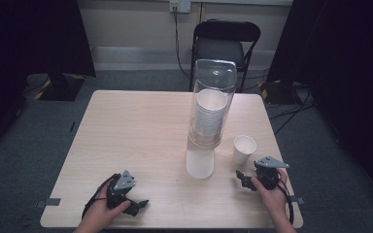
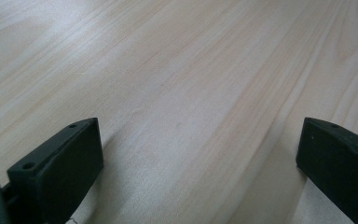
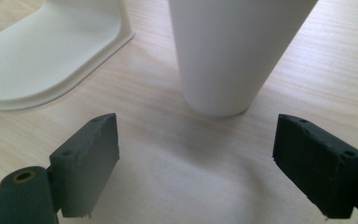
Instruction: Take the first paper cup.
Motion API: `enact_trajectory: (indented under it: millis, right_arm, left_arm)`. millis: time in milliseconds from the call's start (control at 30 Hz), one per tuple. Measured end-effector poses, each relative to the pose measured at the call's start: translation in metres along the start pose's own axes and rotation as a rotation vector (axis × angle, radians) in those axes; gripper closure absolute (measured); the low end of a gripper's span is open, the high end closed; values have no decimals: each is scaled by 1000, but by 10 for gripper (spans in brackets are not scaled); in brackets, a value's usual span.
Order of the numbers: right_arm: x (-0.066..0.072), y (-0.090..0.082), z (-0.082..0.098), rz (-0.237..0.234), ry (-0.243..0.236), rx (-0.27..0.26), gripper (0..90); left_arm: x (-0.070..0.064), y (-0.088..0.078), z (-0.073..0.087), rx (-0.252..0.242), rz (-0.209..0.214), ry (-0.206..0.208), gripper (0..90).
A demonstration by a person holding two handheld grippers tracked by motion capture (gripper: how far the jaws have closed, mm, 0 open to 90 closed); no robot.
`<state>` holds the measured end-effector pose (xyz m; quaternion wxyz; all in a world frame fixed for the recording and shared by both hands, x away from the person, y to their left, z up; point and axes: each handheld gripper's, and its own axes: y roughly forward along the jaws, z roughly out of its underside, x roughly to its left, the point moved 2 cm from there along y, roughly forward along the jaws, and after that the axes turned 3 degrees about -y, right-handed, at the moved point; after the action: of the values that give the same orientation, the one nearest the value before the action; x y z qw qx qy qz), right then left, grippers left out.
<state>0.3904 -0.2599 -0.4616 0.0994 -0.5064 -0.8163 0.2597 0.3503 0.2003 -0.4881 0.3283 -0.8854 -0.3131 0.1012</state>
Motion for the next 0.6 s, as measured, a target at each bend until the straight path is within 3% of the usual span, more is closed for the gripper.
enact_trajectory:
  millis: [233, 400, 600]
  right_arm:
    - [14, -11, -3, -19, -40, -27, 143]
    - [34, -11, -11, -83, -62, -34, 146]
    - [55, -8, -25, -159, -56, -67, 144]
  left_arm:
    - [0, 0, 0, 0, 0, 0, 0]
    - [0, 0, 0, 0, -1, -1, 0]
    - [0, 0, 0, 0, -1, 0, 0]
